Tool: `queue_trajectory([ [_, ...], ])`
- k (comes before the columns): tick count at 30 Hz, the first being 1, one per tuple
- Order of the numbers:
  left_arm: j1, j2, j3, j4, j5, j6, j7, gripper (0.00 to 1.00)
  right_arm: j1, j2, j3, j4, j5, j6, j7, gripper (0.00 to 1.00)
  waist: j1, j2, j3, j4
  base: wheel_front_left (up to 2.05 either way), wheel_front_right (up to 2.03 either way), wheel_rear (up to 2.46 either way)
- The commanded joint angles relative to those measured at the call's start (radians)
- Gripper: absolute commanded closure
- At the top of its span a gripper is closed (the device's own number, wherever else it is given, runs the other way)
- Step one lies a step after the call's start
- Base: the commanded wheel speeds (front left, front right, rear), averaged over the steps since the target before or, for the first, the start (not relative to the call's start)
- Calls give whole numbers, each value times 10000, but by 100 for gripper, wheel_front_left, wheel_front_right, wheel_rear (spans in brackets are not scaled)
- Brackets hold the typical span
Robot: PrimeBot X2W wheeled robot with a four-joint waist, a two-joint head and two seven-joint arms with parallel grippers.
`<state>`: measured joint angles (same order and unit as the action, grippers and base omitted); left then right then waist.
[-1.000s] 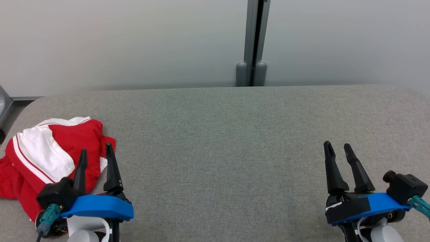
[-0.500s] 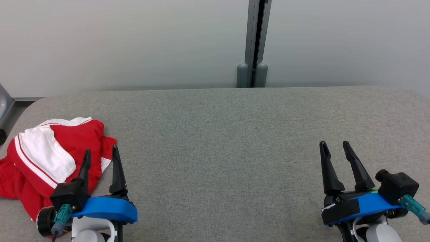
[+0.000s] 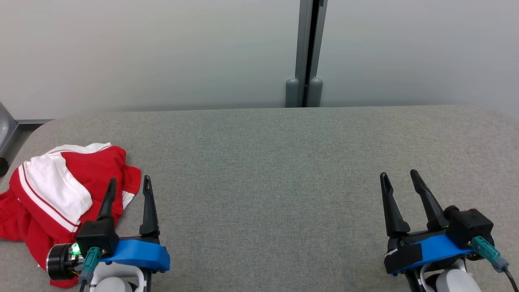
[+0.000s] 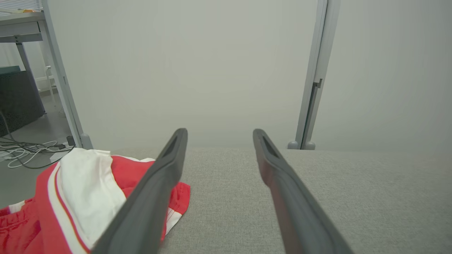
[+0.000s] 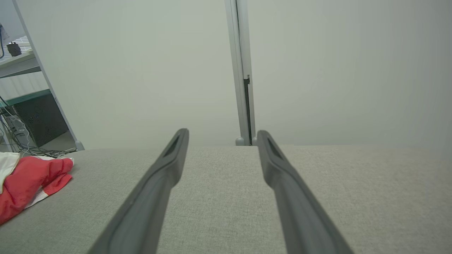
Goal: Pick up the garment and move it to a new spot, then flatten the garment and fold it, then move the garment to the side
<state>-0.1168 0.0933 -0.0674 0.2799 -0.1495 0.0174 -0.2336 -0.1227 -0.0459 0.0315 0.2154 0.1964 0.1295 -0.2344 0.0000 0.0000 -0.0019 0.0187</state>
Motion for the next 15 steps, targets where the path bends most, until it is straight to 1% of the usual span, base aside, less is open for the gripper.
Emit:
queue_trajectory([
  [1, -145, 89, -2, 0, 241, 52, -101, 0, -174, -70, 17, 24, -263, 19, -83, 0, 0, 0, -2, -8, 0, 0, 0],
  [15, -72, 163, -61, -46, 1099, 143, -332, 0, -174, -74, -12, 124, -1157, 14, -326, 0, 0, 0, 0, -112, 0, 0, 0],
])
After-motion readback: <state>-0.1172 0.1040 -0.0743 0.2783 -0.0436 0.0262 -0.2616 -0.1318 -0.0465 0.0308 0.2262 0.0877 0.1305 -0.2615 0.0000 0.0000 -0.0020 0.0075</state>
